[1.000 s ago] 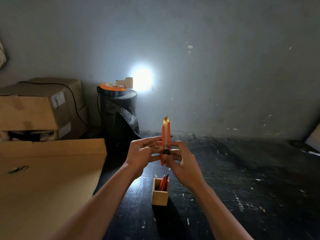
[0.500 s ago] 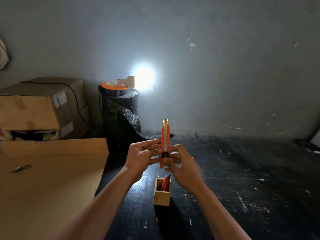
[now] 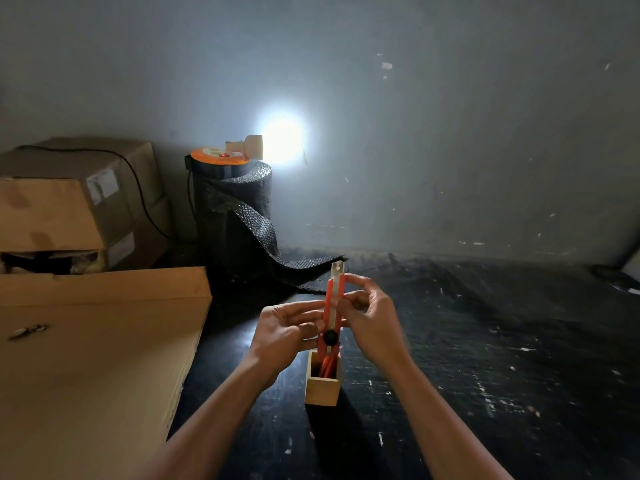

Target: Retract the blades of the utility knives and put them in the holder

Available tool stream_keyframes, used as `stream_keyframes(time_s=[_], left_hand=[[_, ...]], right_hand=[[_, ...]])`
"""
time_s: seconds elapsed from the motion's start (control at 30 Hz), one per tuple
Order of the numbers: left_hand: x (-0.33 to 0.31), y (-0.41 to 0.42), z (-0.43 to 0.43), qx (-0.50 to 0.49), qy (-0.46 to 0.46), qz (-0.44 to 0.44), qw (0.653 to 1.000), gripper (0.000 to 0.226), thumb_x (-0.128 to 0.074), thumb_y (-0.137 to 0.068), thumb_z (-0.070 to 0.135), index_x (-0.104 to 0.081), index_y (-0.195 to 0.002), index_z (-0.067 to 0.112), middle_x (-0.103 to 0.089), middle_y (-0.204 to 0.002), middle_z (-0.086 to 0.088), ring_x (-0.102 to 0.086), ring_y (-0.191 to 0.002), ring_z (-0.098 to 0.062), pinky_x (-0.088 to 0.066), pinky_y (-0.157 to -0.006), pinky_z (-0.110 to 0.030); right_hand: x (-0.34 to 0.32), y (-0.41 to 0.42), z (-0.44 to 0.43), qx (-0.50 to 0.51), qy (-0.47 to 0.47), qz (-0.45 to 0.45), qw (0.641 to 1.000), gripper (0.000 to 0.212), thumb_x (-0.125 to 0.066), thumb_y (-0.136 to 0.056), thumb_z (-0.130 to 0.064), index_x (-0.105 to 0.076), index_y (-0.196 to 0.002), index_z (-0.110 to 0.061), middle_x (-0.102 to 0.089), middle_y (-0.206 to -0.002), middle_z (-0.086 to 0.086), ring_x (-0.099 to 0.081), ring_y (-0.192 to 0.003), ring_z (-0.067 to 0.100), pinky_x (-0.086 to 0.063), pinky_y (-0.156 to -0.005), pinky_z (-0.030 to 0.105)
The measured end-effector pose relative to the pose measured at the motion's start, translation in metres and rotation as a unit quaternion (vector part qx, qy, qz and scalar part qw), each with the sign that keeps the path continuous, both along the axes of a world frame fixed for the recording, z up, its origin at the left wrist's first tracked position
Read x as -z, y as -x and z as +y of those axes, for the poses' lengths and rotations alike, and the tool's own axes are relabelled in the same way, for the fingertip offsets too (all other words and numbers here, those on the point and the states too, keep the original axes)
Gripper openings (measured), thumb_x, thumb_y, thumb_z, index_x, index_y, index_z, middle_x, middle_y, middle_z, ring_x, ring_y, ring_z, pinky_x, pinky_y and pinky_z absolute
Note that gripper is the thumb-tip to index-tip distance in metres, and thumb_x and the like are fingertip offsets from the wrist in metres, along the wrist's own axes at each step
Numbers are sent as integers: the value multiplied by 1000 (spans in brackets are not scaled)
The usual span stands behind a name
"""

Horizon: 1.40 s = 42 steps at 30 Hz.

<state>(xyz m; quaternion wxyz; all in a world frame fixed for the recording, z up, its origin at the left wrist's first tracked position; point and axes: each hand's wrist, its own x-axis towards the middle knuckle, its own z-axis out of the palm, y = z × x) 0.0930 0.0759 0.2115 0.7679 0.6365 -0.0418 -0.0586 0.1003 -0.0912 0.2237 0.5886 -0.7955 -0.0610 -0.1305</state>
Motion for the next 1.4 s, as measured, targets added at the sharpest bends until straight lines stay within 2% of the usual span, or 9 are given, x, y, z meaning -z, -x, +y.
stream_keyframes(time_s=[0.13,0.27,0.4,0.57,0.7,0.83,1.13,1.27,1.4], left_hand=[[30,-16,-3,-7,-19,18,1000,31,-71,-84,-13,-75,-112,0,-81,-101,-19,-80,-92,-33,-66,-76,-37],[73,-40,1,-62,-94,58,992,35,-76,-83,-8,-73,-115,4,-78,-111,-18,-77,-94,-25,-64,-80,-34],[125,-51,5,-59,-201,96,973,47,-80,-82,-1,-68,-127,7,-74,-122,-15,-73,-107,-23,-62,-91,-38],[160,-64,-8,-31,-293,127,947,62,-85,-79,8,-62,-136,12,-69,-132,-11,-68,-116,-24,-59,-97,-40],[177,-74,-18,-14,-331,133,934,71,-87,-77,11,-57,-142,15,-65,-139,-9,-63,-121,-22,-53,-100,-36],[190,-83,-23,-21,-359,134,923,77,-87,-75,14,-55,-144,20,-66,-137,-7,-67,-113,-20,-55,-101,-39],[202,-90,-26,-23,-339,136,931,71,-87,-76,11,-61,-140,25,-70,-133,1,-63,-125,-18,-49,-109,-37],[204,-90,-26,-31,-330,137,934,70,-89,-74,12,-63,-137,26,-72,-131,1,-64,-124,-17,-51,-108,-42],[200,-88,-27,-36,-315,128,940,58,-85,-77,8,-69,-131,25,-74,-126,1,-66,-111,-9,-52,-96,-25]], right_hand=[[20,-17,-2,-1,-1,22,1000,19,-71,-93,-24,-66,-111,-25,-75,-91,-4,-74,-82,3,-61,-65,21],[49,-40,-7,14,16,52,998,11,-74,-89,-21,-68,-96,-28,-76,-87,-1,-76,-81,15,-65,-74,44],[80,-64,-11,21,41,78,996,11,-75,-89,-17,-69,-97,-19,-75,-87,2,-75,-77,22,-63,-71,51],[121,-84,-10,33,96,123,987,11,-74,-90,-23,-70,-98,-16,-72,-85,-6,-72,-75,14,-63,-66,37],[147,-97,-5,40,127,137,982,6,-73,-89,-19,-68,-92,-20,-74,-86,-3,-71,-80,14,-61,-72,38],[156,-107,-1,27,149,141,978,11,-70,-88,-15,-66,-93,-24,-75,-87,-5,-71,-82,17,-59,-75,39],[152,-134,-2,-21,209,180,961,26,-57,-84,4,-67,-93,-19,-75,-85,-3,-70,-77,14,-53,-61,24],[155,-137,-2,-34,225,193,955,30,-55,-85,3,-67,-94,-23,-76,-85,-5,-72,-77,9,-52,-62,17],[148,-134,-5,-43,207,193,958,20,-62,-90,-2,-68,-104,-17,-76,-97,-1,-71,-91,14,-54,-66,22]])
